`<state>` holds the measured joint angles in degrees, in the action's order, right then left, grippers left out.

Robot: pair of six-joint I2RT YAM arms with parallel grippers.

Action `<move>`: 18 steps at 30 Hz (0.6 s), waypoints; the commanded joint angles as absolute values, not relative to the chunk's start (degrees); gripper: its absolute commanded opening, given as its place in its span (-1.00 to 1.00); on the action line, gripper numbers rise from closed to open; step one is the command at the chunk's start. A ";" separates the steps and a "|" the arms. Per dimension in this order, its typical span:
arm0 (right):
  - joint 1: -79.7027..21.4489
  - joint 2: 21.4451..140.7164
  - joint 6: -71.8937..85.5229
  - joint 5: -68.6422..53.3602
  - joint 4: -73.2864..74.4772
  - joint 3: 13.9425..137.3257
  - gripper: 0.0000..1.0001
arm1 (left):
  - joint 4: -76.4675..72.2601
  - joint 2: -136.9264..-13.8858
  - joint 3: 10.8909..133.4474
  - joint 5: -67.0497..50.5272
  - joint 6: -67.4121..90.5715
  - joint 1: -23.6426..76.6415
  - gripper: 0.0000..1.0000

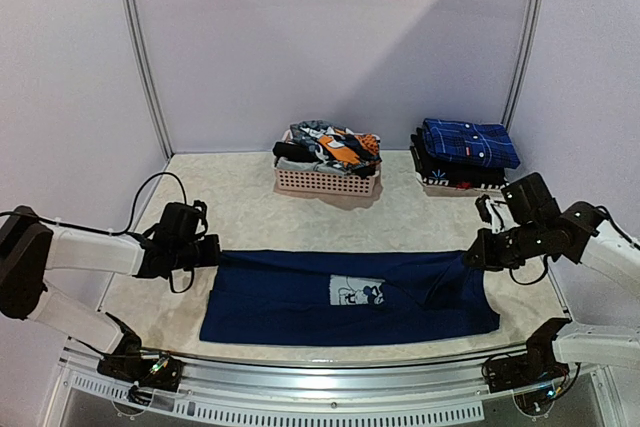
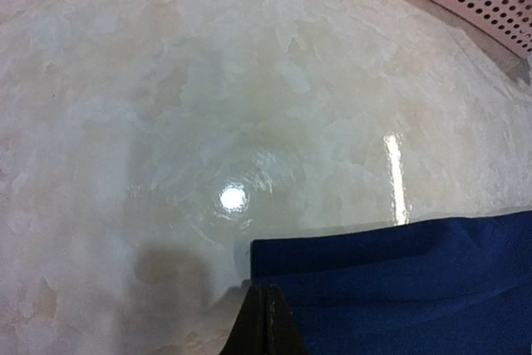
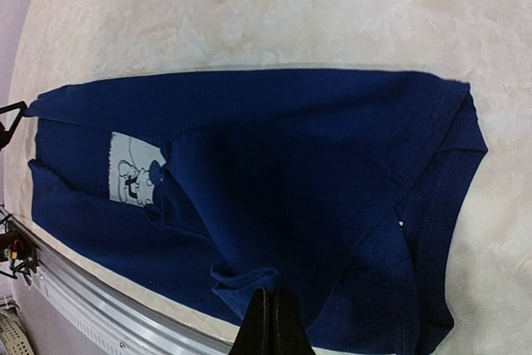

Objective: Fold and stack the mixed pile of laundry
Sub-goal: Fold the 1/3-folded T-shirt at the center of the board.

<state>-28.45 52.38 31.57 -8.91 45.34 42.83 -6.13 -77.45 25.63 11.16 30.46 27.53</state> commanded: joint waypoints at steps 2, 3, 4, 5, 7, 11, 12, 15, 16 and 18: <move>-30.01 50.50 38.37 -1.94 46.34 39.91 -1.00 | -5.58 -78.56 24.50 12.59 31.72 29.33 -1.00; -30.31 49.66 39.18 -0.89 46.79 39.83 -1.00 | -5.55 -78.92 24.57 12.68 31.89 29.54 -1.00; -30.85 49.23 39.66 -0.34 47.20 39.88 -1.00 | -5.50 -79.15 24.57 12.80 32.02 29.72 -1.00; -31.60 49.02 40.52 2.14 47.80 39.97 -1.00 | -5.45 -79.37 24.60 12.94 32.16 29.85 -1.00; -32.75 48.96 42.04 4.20 48.63 39.53 -1.00 | -5.29 -79.30 24.42 13.26 32.50 30.17 -1.00; -33.02 49.15 44.91 4.23 48.81 36.53 -1.00 | -5.22 -78.44 23.19 14.71 33.92 30.97 -1.00; -33.03 49.07 45.67 4.26 48.88 35.75 -1.00 | -5.39 -78.14 22.79 15.11 34.32 31.16 -1.00; -33.05 47.86 46.92 4.79 49.42 34.53 -1.00 | -5.99 -77.07 21.46 16.24 35.28 31.67 -1.00; -33.05 47.34 47.14 4.93 49.52 34.39 -1.00 | -6.36 -76.33 20.68 16.92 35.81 31.99 -1.00; -33.19 46.82 47.73 5.68 49.94 34.37 -1.00 | -6.90 -75.04 19.80 18.01 36.61 32.52 -1.00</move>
<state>-32.62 48.69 45.04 2.98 48.36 34.89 -6.22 -77.69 21.78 14.70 34.35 31.16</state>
